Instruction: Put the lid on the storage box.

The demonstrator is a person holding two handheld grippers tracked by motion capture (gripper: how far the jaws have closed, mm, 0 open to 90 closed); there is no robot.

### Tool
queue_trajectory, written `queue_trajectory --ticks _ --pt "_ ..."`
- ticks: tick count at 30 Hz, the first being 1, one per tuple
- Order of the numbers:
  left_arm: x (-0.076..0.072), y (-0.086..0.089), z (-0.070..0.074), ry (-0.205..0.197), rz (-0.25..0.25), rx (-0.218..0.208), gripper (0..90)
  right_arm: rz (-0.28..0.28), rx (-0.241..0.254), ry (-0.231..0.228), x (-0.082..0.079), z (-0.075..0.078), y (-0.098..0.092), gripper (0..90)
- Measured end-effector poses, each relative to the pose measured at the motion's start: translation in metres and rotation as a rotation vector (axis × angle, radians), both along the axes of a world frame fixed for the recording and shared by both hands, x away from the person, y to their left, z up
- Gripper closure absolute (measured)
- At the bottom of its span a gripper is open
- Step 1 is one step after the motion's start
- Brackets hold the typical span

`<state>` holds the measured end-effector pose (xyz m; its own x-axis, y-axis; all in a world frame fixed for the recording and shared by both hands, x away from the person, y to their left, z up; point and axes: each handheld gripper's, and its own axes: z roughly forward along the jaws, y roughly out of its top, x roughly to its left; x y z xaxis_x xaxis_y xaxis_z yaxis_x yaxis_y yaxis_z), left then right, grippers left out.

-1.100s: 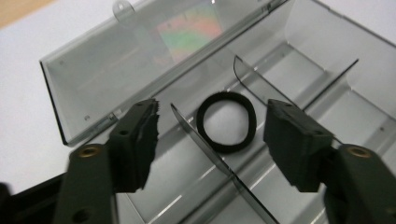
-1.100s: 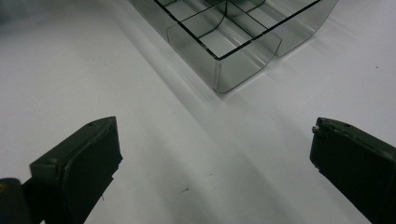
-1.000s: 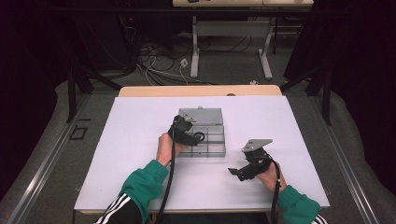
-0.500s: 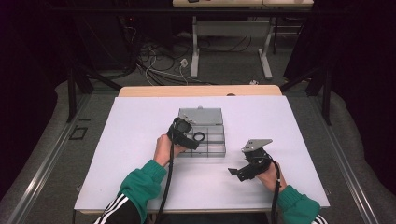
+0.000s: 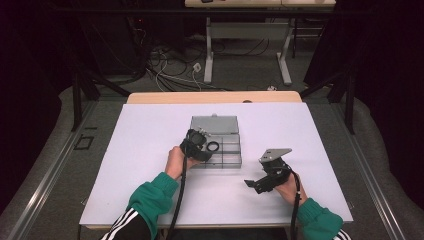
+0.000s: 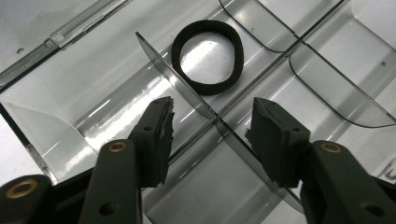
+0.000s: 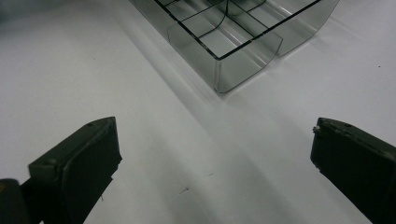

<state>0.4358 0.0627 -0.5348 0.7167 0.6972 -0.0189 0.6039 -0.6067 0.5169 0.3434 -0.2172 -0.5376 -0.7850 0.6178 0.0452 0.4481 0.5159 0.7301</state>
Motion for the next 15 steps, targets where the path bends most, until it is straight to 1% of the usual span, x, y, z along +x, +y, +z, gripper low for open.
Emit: queue_trajectory --ticks 1,4,7,9,10,11,12,13,14,15 --pt "0.0 0.0 0.0 0.003 0.005 -0.005 50.8 0.001 -0.001 0.007 0.0 0.0 0.0 1.0" --pt "0.0 0.001 -0.001 0.001 0.011 -0.016 51.4 -0.01 0.005 -0.009 0.002 -0.001 0.0 1.0" --pt "0.0 0.001 -0.002 0.002 0.018 -0.024 52.1 -0.015 -0.003 -0.004 0.003 0.0 -0.002 1.1" --pt "0.001 0.001 -0.002 0.003 0.018 -0.025 52.2 -0.02 0.001 -0.003 0.005 0.001 -0.002 1.1" --pt "0.001 0.001 -0.002 0.003 0.019 -0.027 52.4 -0.024 0.005 -0.01 0.006 0.001 -0.003 1.4" --pt "0.001 0.001 -0.002 0.005 0.02 -0.03 52.6 -0.025 0.001 -0.002 0.007 0.001 -0.003 1.7" --pt "0.001 0.002 -0.002 0.005 0.019 -0.032 52.8 -0.033 0.01 -0.003 0.008 0.001 -0.003 2.1" --pt "0.001 0.002 -0.002 0.006 0.019 -0.032 52.9 -0.028 0.003 -0.001 0.009 0.003 -0.004 2.7" --pt "0.001 0.002 -0.002 0.006 0.019 -0.032 53.0 -0.033 0.014 -0.011 0.011 0.002 -0.004 3.4" --pt "0.001 0.001 -0.002 0.005 0.019 -0.031 53.0 -0.033 0.007 -0.003 0.011 0.004 -0.004 3.6"
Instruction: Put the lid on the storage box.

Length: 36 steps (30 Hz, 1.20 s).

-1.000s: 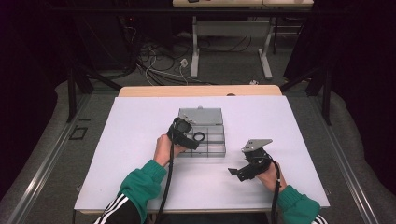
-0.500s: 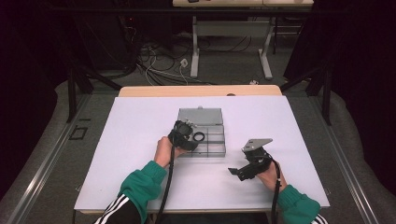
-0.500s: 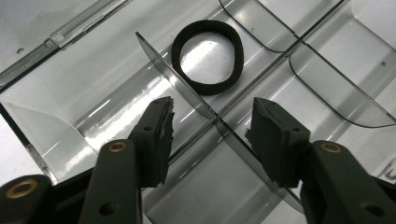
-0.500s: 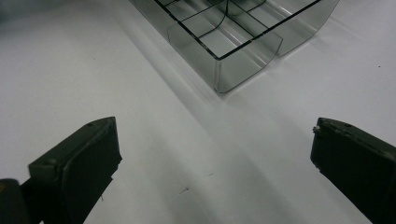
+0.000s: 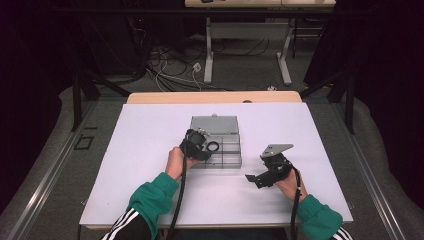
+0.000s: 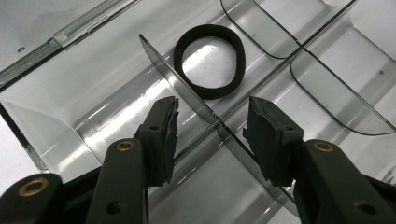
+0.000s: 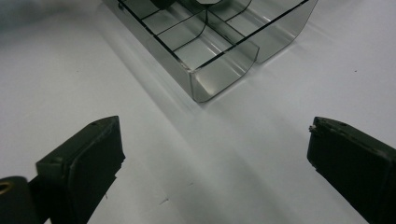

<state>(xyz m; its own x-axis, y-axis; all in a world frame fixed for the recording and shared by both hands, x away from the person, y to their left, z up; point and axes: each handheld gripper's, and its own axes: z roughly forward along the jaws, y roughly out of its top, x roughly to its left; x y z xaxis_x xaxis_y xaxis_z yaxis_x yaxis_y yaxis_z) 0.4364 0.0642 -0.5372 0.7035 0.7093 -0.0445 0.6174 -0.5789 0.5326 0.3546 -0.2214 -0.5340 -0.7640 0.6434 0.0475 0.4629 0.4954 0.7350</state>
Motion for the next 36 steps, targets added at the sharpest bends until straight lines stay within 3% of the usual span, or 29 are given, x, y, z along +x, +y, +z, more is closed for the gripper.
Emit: queue_trajectory --ticks 6,11,18,20,21,29,36 --pt "0.0 0.0 0.0 -0.003 -0.008 0.005 53.8 -0.012 -0.007 -0.01 0.007 0.001 0.0 3.8" --pt "-0.001 0.0 0.0 -0.009 -0.008 0.004 53.9 -0.059 -0.011 -0.027 0.014 0.003 -0.001 9.3" --pt "-0.002 -0.001 0.0 -0.018 -0.01 0.005 54.3 -0.098 0.014 -0.041 0.024 0.008 -0.004 28.6" --pt "-0.002 -0.001 0.0 -0.02 -0.012 0.007 54.4 -0.095 0.002 -0.036 0.027 0.009 -0.003 34.2" --pt "-0.002 -0.001 0.0 -0.021 -0.012 0.007 54.4 -0.092 0.012 -0.053 0.029 0.008 -0.002 37.6" --pt "-0.002 -0.001 0.0 -0.017 -0.019 0.003 55.5 -0.093 0.014 -0.058 0.044 0.012 0.003 69.8" --pt "-0.001 -0.001 0.0 -0.015 -0.022 0.002 56.1 -0.133 0.007 -0.046 0.064 0.008 0.008 86.9"
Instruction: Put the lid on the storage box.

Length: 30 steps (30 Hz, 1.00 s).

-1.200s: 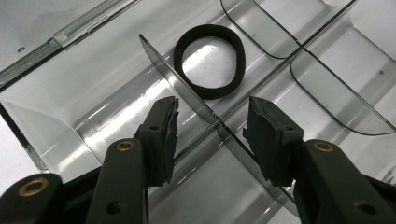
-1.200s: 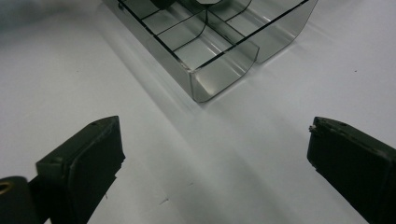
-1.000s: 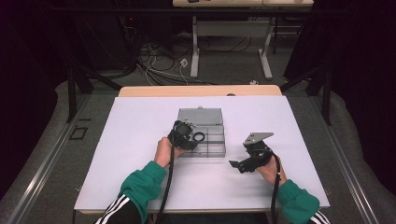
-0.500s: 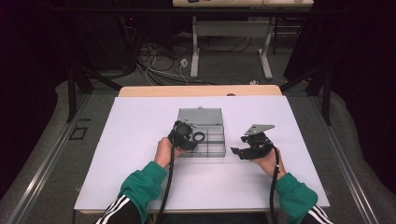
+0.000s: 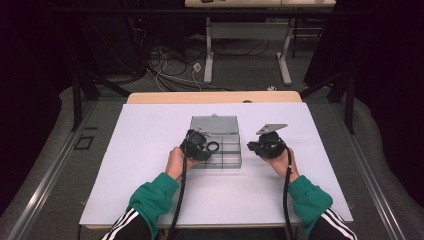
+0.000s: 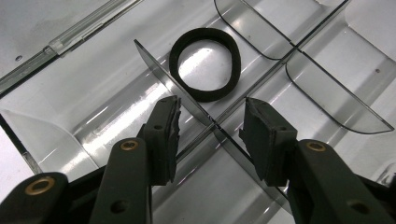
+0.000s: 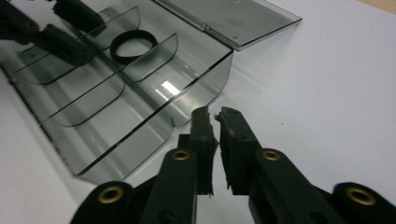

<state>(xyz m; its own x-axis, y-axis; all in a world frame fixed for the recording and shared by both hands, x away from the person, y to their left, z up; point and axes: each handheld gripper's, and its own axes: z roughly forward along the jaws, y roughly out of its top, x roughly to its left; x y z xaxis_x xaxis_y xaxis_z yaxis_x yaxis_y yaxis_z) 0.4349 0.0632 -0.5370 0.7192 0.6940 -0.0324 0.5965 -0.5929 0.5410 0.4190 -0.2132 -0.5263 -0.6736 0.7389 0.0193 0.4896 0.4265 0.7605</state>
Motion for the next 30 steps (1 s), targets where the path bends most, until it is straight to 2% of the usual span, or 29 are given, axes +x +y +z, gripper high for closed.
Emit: queue_trajectory --ticks 2,7,12,13,14,15,19,21,22,24,30 --pt "0.0 0.0 0.0 -0.002 0.002 0.001 56.1 -0.009 -0.003 0.005 0.006 -0.001 0.001 89.7" --pt "0.0 0.0 0.0 0.0 0.0 0.0 56.1 -0.022 -0.017 0.011 0.016 -0.002 0.005 90.0" --pt "0.0 0.0 0.0 -0.004 0.003 0.001 56.1 -0.042 -0.006 0.032 0.028 -0.005 0.009 90.0" --pt "0.0 0.0 0.0 -0.004 0.003 0.001 56.1 -0.04 0.008 0.026 0.031 -0.006 0.01 90.0" --pt "0.0 0.0 0.0 -0.004 0.003 0.001 56.1 -0.051 -0.014 0.041 0.032 -0.006 0.011 90.0" --pt "0.0 0.0 0.0 -0.005 0.003 0.001 56.2 -0.041 -0.002 0.047 0.036 -0.008 0.012 90.0" --pt "0.0 0.0 0.0 -0.005 0.003 0.0 56.2 -0.063 0.011 0.086 0.044 -0.009 0.014 90.0" --pt "0.0 0.0 0.0 -0.004 0.002 0.0 56.2 -0.067 0.001 0.078 0.048 -0.01 0.016 90.0" --pt "0.0 0.0 0.0 -0.004 0.002 0.0 56.2 -0.065 0.016 0.088 0.05 -0.01 0.018 90.0" --pt "0.0 0.0 0.0 -0.004 0.002 0.0 56.2 -0.068 -0.002 0.086 0.054 -0.011 0.02 90.0" --pt "0.0 0.0 0.0 0.0 -0.001 0.0 56.3 -0.087 -0.012 0.111 0.068 -0.016 0.029 90.0"
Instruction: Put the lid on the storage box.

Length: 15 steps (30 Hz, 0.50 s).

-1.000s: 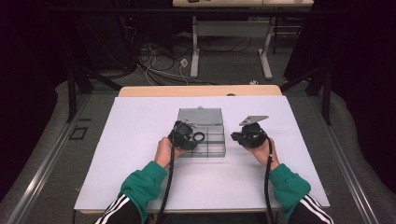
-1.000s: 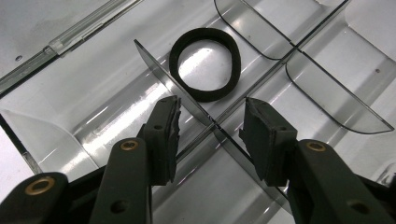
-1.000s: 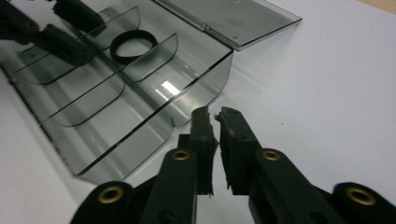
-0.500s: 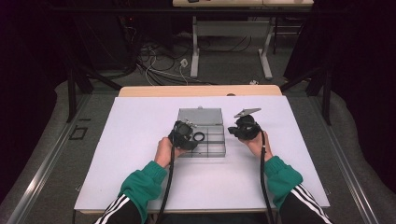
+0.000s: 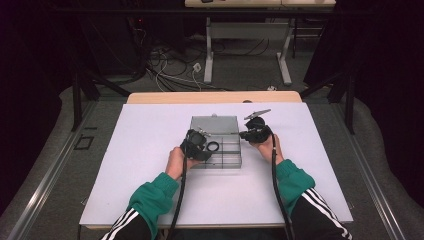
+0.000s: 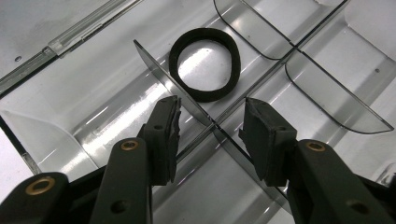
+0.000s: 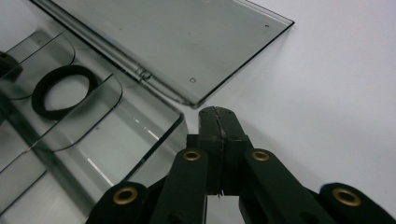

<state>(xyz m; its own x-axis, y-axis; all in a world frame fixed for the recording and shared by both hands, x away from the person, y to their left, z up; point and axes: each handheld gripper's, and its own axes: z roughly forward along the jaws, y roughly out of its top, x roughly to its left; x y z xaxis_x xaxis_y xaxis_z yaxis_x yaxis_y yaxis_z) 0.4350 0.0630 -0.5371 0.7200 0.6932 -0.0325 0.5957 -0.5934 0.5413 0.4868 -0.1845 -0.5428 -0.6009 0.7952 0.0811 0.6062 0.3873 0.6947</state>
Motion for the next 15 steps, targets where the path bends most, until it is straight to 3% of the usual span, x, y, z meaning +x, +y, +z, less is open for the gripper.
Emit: queue_trajectory --ticks 6,7,8,9,15 --pt "0.0 0.0 0.0 -0.004 -0.009 -0.003 56.8 -0.024 0.012 0.007 0.013 -0.004 0.001 90.0" --pt "0.0 0.0 0.0 -0.004 -0.01 -0.003 56.9 -0.023 0.037 -0.018 0.015 -0.008 0.002 90.0" --pt "0.0 0.0 0.0 -0.005 -0.011 -0.003 56.9 -0.02 -0.02 0.038 0.015 -0.004 0.001 90.0" --pt "0.0 0.0 0.0 -0.005 -0.012 -0.004 57.0 -0.027 0.011 0.009 0.017 -0.007 0.002 90.0" --pt "0.001 0.0 0.0 -0.005 -0.013 -0.005 57.1 -0.037 0.034 0.013 0.023 -0.011 0.002 90.0"
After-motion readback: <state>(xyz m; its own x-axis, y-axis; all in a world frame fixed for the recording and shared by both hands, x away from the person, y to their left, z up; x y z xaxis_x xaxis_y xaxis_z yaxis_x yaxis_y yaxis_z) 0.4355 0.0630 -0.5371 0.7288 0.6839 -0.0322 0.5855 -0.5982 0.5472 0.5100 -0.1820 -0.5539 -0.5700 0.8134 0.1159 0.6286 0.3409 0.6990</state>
